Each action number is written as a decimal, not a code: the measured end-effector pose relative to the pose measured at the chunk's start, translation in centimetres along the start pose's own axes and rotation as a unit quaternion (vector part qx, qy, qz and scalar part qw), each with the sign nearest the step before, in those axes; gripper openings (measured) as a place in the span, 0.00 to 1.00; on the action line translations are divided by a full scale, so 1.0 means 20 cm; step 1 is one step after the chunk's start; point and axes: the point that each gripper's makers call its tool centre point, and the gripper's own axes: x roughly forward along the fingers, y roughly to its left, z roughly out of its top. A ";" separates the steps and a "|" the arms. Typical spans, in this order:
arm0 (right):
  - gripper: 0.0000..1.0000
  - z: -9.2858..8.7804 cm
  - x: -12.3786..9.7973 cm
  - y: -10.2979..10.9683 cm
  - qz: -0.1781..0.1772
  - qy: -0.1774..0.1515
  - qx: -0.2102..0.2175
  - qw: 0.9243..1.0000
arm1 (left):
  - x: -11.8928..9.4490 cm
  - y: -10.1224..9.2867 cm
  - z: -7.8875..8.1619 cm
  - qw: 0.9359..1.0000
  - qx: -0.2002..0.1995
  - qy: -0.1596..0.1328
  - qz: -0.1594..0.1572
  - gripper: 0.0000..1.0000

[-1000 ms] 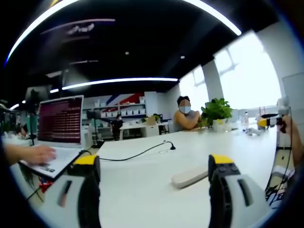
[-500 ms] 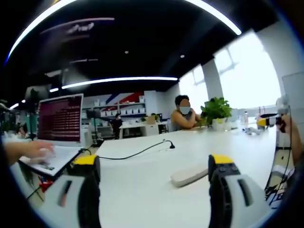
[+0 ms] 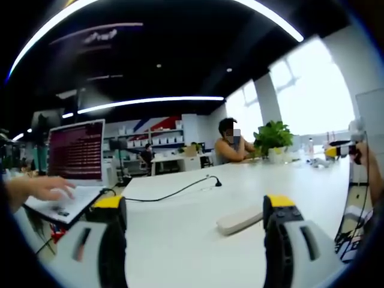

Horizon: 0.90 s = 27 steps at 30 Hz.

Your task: Arrange the utensils inside the cutlery case until each visible utensil rests in its matching compartment.

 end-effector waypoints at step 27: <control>0.99 -0.01 0.00 0.02 0.005 0.006 0.000 1.000 | 0.01 0.01 -0.03 1.000 0.007 0.009 0.006 1.00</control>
